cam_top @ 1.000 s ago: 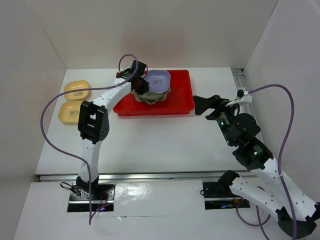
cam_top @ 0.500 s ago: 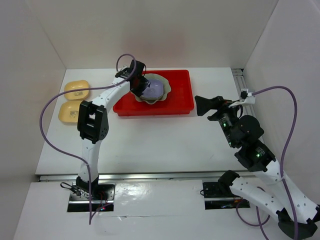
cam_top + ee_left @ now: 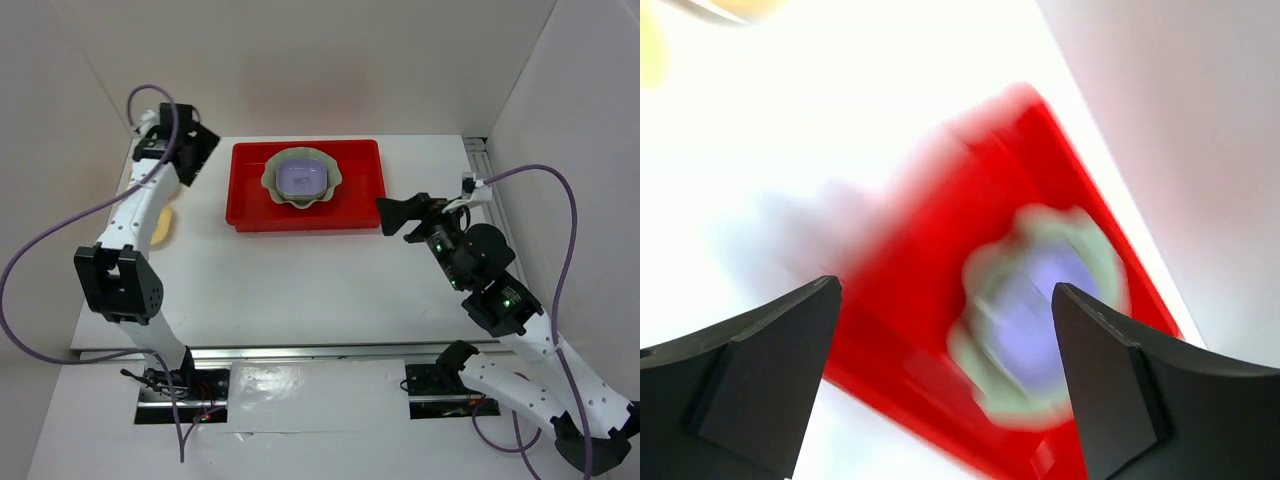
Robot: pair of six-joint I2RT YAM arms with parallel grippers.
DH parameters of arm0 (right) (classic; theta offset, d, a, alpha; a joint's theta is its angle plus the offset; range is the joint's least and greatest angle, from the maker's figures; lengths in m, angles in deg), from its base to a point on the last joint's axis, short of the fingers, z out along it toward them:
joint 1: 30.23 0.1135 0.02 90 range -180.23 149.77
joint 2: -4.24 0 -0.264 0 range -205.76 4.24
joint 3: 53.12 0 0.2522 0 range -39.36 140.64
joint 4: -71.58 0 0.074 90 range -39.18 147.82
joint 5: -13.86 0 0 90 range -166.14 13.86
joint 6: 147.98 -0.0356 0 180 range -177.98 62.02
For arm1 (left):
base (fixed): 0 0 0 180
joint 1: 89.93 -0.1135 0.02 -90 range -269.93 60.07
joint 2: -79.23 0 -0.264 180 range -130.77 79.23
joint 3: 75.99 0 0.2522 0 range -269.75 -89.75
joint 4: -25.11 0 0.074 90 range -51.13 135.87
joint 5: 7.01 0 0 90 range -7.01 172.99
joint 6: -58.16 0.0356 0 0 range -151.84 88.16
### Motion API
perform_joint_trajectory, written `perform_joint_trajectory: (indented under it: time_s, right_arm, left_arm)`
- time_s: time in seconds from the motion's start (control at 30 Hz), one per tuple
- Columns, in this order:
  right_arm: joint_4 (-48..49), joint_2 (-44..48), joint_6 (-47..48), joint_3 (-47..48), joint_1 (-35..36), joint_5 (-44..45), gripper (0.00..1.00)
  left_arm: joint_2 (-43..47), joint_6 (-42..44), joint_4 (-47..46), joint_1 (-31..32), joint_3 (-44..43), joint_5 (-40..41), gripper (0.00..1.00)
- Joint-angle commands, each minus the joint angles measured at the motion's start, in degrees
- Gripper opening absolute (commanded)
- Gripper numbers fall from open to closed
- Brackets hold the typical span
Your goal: Place the plates into the plastic bin on the countertop
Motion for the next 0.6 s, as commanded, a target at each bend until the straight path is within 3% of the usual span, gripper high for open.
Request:
perform_joint_trajectory:
  time_s: [0.0,0.2,0.27,0.33,0.57]
  right_arm:
    - [4.15,-2.02,0.42,-1.02,-0.01,-5.72,1.0]
    - [6.27,-2.55,-0.1,-4.02,-0.01,-9.24,1.0]
    - [6.79,-3.07,-0.1,-4.63,-0.01,-9.95,1.0]
    - [6.8,-3.08,0.42,-5.25,-0.01,-11.09,1.0]
    - [5.04,-3.08,2.79,-4.11,-0.01,-11.1,1.0]
  left_arm:
    - [-2.79,5.0,6.58,-7.77,3.73,1.86,1.0]
    - [-5.42,15.8,6.7,-16.38,4.25,1.98,1.0]
    - [-8.49,26.87,5.72,-18.14,0.58,-5.84,1.0]
    - [-13.51,32.32,8.17,-18.15,-5.03,-3.77,1.0]
    - [-12.28,32.35,4.84,-19.29,1.71,-3.85,0.97]
